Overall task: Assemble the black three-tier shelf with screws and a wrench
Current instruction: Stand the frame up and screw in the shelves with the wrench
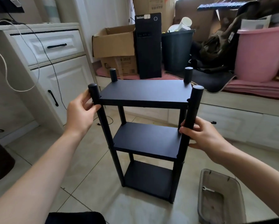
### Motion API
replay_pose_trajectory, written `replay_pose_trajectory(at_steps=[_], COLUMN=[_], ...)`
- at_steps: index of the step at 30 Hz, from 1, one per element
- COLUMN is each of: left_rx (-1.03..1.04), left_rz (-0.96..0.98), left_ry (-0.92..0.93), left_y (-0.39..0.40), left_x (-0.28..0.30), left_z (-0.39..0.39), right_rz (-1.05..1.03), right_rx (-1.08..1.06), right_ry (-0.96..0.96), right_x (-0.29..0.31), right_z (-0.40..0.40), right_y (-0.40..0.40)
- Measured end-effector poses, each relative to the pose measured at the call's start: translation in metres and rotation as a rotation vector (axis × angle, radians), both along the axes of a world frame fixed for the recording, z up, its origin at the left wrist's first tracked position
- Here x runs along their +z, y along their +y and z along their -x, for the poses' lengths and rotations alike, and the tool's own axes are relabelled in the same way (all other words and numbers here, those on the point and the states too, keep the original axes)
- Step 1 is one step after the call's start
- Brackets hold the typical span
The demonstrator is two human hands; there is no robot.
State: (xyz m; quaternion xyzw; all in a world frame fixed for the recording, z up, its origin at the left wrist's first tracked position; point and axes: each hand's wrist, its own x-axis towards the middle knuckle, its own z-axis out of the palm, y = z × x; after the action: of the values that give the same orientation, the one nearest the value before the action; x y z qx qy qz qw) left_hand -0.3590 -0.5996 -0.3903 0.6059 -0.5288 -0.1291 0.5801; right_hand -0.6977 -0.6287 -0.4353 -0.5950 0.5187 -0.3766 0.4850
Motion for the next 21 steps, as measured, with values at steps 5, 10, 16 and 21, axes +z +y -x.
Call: replay_pose_trajectory(at_steps=[5,10,16,21], left_rx=[0.048,0.185,0.148,-0.101], left_rz=[0.051,0.072,0.292,0.369], left_ry=[0.071,0.072,-0.235,-0.564], left_y=[-0.005,-0.004,0.009,0.009], left_x=[-0.008,-0.012,-0.002,-0.004], left_z=[0.015,0.035,0.091,0.14], right_rz=[-0.036,0.004,0.19,0.435], right_rx=[-0.006,0.02,-0.089,-0.13], right_ry=[-0.002,0.157,0.267,0.183], right_x=[0.004,0.014,0.045,0.071], right_z=[0.002,0.004,0.024,0.02], right_y=[0.019,0.03,0.041,0.044])
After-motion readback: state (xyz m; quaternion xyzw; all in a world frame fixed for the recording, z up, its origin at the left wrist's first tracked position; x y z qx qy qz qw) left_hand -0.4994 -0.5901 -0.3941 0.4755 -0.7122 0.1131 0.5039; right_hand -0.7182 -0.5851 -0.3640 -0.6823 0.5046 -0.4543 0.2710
